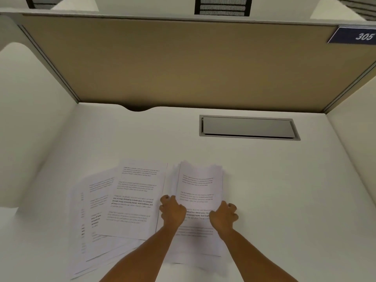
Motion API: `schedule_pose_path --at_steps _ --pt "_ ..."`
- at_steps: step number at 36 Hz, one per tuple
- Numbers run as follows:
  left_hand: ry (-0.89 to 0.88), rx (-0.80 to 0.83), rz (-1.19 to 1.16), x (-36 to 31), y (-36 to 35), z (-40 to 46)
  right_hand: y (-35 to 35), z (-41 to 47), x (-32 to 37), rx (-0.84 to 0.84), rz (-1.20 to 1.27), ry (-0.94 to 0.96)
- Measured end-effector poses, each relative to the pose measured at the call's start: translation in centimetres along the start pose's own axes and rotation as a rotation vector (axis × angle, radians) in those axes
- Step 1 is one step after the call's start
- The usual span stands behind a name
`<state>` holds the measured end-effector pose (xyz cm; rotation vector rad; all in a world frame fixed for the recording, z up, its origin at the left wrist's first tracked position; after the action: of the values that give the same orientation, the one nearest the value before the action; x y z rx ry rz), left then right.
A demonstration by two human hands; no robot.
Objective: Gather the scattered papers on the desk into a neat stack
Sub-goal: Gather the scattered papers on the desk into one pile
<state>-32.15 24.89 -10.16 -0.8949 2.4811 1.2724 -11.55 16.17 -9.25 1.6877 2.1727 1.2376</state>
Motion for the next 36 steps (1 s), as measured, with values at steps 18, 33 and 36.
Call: schedule_pose_path --at_steps 18,33,36 --pt "0.001 0.152 -0.422 1.2 0.1 -2.7 0.1 -0.3 -2.8 0.22 0.517 -0.047" --pt "-0.051 -0.008 -0.579 2.4 4.3 -9.8 1.0 -4.8 -1.1 0.348 0.544 0.228" --pt "-0.079 -0.002 -0.588 2.8 5.3 -10.8 0.8 -6.2 0.0 0.372 0.572 0.282"
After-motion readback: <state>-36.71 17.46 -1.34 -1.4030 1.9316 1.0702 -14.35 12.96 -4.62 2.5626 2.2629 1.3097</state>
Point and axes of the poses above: each hand's wrist, its own z-axis towards the middle knuckle, its own y-axis out of the back of the hand, x = y × z, the point moved 10 cm from there along z, towards the middle knuckle
